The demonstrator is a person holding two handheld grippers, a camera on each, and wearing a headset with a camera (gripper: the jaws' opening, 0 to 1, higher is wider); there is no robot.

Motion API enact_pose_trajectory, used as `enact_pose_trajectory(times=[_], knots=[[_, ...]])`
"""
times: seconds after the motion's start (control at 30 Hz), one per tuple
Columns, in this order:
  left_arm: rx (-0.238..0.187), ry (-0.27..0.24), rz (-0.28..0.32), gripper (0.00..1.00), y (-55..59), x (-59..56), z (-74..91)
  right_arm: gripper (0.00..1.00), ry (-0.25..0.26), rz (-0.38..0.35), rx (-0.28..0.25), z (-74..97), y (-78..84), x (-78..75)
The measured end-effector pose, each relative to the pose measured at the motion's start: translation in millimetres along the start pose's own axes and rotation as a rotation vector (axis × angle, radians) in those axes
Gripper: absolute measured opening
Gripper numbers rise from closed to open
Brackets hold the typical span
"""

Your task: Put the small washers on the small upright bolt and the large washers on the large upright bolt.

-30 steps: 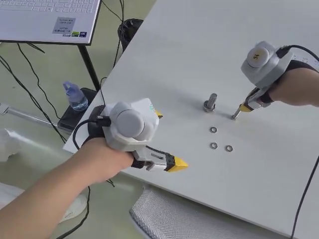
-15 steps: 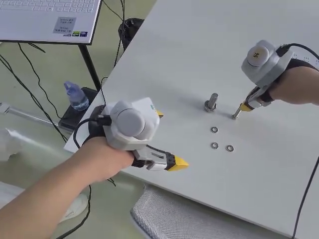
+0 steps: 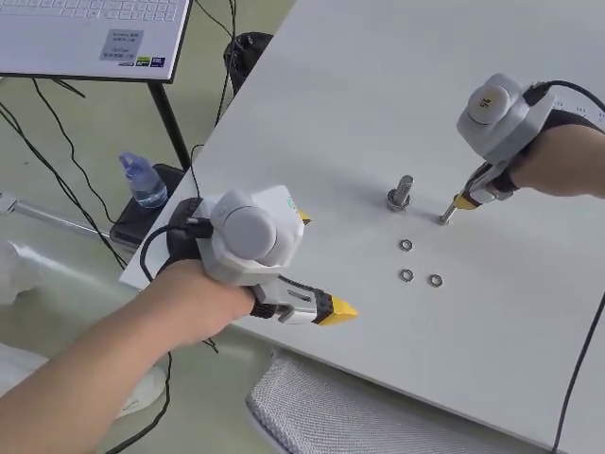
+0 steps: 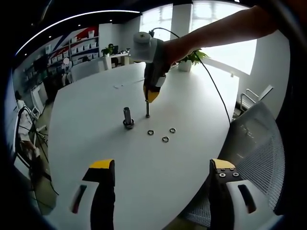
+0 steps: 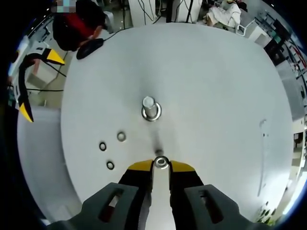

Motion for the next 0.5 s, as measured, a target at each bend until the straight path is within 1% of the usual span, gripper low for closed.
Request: enact_pose_trajectory(times=[0.1,0.33,0.5], knots=[[0.002,-0.001,-0.001,0.80,0.7,0.3,0.1,0.13,0.004,0.006,0.005,-2.2,0.3,-3.8],[0.005,-0.003,0.002,0.80,2.9,0.8,0.7,0.13,-0.002,0.007,0.012,-5.2,1.5,-4.4],[-0.002,-0.006,0.006,0.80,3.2,1.1,1.3,0.13,-0.005,0.013,0.013,-8.0,-0.5,-3.9]])
Point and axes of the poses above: the centre of the closed fingertips' face, and the gripper's own axes: z roughly backward along the fingers, x roughly to its left, y roughly out of its underside, the point moved 5 cm from there along z, roughly backward along the fingers, and after that the axes turned 1 degree about y, right-handed, at the moved point
